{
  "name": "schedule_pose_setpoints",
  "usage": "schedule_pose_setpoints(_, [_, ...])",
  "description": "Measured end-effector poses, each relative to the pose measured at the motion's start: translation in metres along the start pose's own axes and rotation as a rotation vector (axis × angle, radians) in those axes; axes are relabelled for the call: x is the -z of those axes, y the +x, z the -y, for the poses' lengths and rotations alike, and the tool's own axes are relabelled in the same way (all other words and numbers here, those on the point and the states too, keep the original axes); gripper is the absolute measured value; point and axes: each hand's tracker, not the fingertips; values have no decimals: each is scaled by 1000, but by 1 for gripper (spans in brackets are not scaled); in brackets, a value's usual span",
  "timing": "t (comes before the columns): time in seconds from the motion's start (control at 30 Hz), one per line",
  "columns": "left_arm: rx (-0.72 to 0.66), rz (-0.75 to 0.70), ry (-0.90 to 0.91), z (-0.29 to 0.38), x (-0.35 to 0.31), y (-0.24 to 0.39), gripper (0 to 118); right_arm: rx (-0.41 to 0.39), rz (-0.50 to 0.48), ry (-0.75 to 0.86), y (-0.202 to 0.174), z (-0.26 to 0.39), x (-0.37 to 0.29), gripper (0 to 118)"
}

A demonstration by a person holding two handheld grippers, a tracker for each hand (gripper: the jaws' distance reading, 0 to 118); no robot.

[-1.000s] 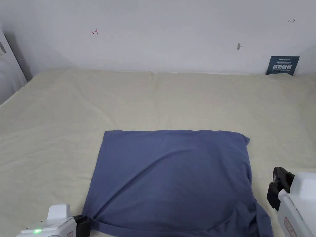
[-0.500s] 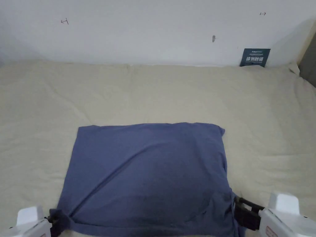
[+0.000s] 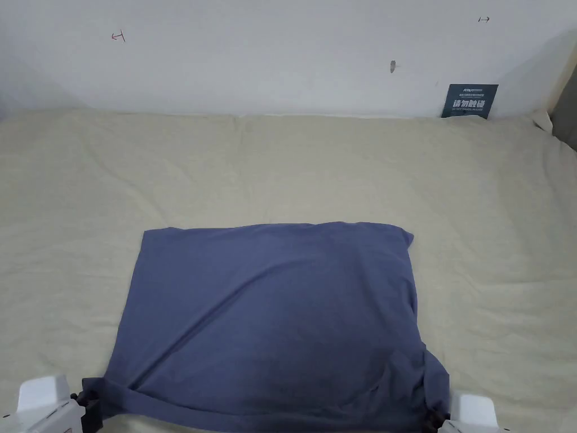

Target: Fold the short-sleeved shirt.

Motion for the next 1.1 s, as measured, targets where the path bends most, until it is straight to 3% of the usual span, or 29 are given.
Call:
schedule_pose_setpoints(0.1, [-4, 0, 1, 0, 0, -1, 2, -6, -9, 11, 3, -3, -3, 9])
schedule_pose_setpoints(0.4, [-44, 5, 51, -32, 2, -2, 2, -1, -26, 193, -4, -68, -31, 9])
schedule_pose_setpoints(0.6, [-43, 4, 91, -76, 24, 3, 2, -20, -26, 237, -13, -129, -3, 9])
schedule_pose_setpoints(0.93, [15, -26, -32, -125, 122, 17, 2, -1, -13, 94, -17, -182, 98, 9])
schedule_pose_setpoints(1.1, [47, -55, -148, -128, 157, 25, 2, 53, -12, 7, -13, -187, 137, 9])
